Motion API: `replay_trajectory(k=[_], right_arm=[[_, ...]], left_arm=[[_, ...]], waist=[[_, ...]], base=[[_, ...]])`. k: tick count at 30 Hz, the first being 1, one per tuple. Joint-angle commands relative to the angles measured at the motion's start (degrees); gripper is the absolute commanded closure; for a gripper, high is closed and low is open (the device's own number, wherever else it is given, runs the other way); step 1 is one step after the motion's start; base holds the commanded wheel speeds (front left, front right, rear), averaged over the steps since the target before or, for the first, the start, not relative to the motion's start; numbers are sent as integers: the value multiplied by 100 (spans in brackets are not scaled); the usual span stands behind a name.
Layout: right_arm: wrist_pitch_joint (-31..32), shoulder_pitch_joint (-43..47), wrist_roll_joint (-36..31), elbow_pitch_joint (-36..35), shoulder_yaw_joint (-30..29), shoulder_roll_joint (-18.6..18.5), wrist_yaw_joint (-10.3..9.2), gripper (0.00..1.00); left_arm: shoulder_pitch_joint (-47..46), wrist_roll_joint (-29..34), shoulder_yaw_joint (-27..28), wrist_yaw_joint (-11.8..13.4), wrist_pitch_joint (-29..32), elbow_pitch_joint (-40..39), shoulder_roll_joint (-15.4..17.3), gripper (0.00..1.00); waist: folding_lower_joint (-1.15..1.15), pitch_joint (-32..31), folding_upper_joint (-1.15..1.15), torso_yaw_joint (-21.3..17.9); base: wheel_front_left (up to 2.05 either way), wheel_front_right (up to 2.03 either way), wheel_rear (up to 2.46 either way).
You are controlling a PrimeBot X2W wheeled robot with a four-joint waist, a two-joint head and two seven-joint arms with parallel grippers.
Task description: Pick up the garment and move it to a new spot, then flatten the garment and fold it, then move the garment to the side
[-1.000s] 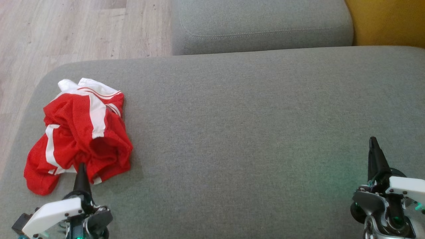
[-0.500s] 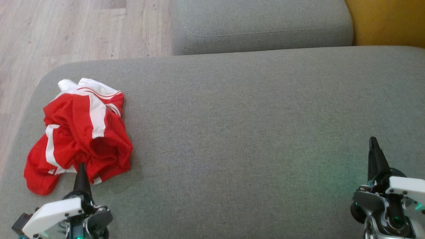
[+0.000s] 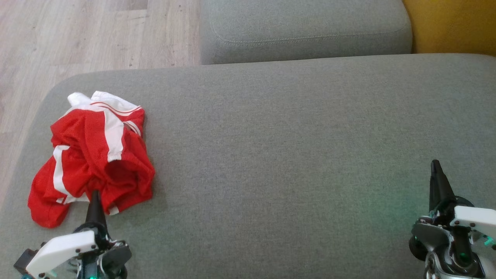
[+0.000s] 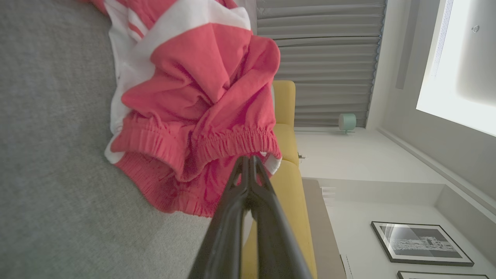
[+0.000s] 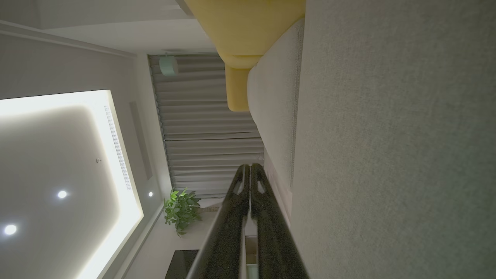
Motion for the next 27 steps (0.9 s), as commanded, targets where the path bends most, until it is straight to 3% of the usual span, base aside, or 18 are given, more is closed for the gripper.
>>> replay_trajectory(k=[1, 27], right_arm=[[-9, -210, 43, -211, 126, -64, 40, 100], [-9, -210, 43, -211, 126, -64, 40, 100]], left_arm=[[-275, -33, 216, -36, 17, -209, 32, 100], [-275, -33, 216, -36, 17, -209, 32, 100]], waist=[[0, 0, 0, 0], [0, 0, 0, 0]], base=[[0, 0, 0], [0, 0, 0]])
